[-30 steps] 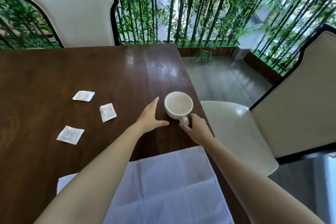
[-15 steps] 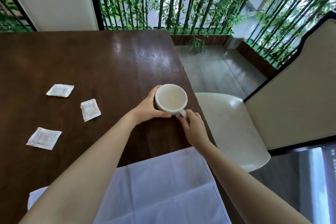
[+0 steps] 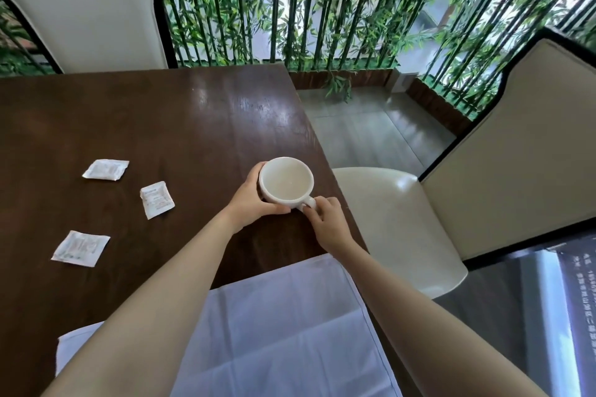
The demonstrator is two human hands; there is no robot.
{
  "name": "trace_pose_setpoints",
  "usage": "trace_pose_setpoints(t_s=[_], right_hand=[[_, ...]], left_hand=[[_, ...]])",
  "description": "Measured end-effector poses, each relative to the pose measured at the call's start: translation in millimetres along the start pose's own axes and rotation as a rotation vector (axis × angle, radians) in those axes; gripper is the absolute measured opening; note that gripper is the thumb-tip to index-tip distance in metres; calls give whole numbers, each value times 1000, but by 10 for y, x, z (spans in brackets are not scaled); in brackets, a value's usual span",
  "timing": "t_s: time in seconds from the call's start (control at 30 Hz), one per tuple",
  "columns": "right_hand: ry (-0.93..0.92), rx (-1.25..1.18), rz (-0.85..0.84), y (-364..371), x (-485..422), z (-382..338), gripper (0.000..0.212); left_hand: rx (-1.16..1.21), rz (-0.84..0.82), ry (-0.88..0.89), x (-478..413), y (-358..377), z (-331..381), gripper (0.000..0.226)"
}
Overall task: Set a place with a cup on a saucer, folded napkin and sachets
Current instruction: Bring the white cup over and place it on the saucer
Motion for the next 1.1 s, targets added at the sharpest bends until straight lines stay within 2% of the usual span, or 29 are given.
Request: trace_pose_setpoints(t_s=[0.13, 0.47, 0.7, 0.87, 1.0, 1.1], right_hand=[[18, -18, -102, 41, 101, -124, 32], [-30, -234, -150, -310, 235, -771, 14], [-171, -218, -96, -784, 441, -1312, 13], [-239, -210, -71, -1081, 634, -1674, 29], [-329, -199, -97, -1205, 874, -1998, 18], [-370, -209, -154, -1205, 1082, -2177, 24]], left_hand=[[-46, 31, -22, 143, -141, 48, 101], [-41, 123, 92, 548, -481, 896, 91], [-40, 207, 186, 904, -650, 1553, 86], [-7, 276, 245, 1210, -766, 1961, 76], [-4, 353, 266, 1507, -951, 2164, 77], [-6, 401, 277, 1778, -1109, 2249, 87]])
Point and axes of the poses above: each hand's wrist, its own x-axis away from the middle knuckle, its own y-axis out of the palm, z = x × y, the point moved 10 cm from there along -x, towards the middle knuckle, and after that the axes turned 8 degrees about z, right-handed, at the moved point
